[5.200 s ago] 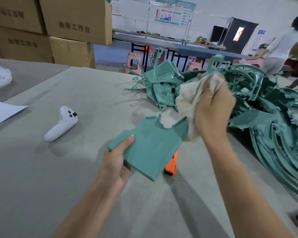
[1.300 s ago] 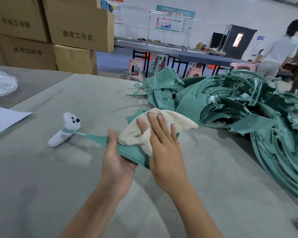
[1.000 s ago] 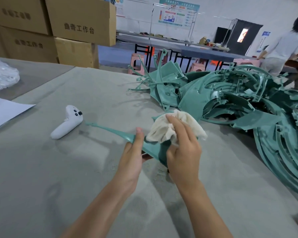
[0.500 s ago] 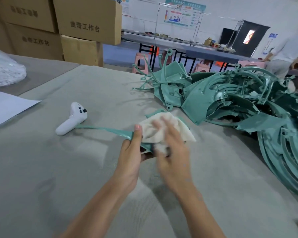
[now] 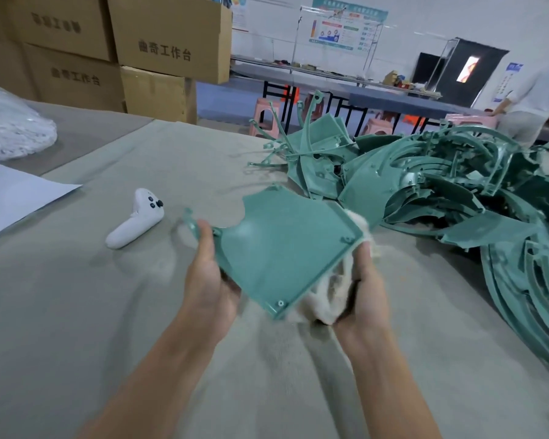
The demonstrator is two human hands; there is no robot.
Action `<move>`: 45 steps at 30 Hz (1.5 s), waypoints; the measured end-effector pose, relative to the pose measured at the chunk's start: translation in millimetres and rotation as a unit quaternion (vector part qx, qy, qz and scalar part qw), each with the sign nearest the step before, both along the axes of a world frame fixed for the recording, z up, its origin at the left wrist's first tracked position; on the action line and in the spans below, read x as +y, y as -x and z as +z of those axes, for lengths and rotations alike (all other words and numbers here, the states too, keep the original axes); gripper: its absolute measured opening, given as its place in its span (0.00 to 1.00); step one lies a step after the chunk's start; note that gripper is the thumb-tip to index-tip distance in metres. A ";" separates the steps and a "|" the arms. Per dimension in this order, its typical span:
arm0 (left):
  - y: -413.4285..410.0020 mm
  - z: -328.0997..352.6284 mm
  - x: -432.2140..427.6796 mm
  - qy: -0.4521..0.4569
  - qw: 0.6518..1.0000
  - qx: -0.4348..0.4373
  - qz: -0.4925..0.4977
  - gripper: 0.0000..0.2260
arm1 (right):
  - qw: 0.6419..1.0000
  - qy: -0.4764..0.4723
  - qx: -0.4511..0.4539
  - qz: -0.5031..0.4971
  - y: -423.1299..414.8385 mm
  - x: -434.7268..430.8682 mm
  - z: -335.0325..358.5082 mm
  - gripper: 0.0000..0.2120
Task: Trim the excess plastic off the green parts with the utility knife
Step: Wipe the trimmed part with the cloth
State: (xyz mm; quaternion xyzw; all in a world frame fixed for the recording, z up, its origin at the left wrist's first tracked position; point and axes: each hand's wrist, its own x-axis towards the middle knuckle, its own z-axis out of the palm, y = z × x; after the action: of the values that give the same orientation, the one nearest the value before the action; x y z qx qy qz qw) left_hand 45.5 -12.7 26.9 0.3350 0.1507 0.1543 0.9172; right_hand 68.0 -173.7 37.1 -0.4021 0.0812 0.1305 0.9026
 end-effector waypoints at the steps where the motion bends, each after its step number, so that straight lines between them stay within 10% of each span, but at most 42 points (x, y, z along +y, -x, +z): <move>1: -0.3 -2.4 -6.1 -0.029 0.999 -0.011 0.006 0.21 | 0.993 -0.079 0.016 0.091 5.3 3.0 -2.8 0.19; 10: -5.0 -11.2 -2.3 -0.141 0.974 0.038 0.174 0.23 | 0.947 -0.179 0.007 0.265 19.8 20.0 -15.5 0.42; 32: 20.3 9.3 -25.0 -0.304 0.885 0.039 0.350 0.25 | 0.998 0.024 -0.045 -0.037 29.2 62.2 -49.5 0.15; 39: 13.8 21.5 -21.2 -0.252 0.904 0.024 0.343 0.24 | 0.917 0.247 -0.232 -0.212 16.4 52.9 -31.7 0.28; 45: 16.9 30.6 -0.6 -0.289 0.884 0.014 0.367 0.20 | 0.891 0.290 -0.150 -0.316 -19.3 -10.3 -10.5 0.21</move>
State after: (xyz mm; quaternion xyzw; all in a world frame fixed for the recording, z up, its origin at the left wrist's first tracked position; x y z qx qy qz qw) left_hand 28.5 -13.4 57.5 0.5085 0.2249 0.5121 0.6547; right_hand 87.4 -183.9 26.6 -0.6135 0.1021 -0.2524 0.7413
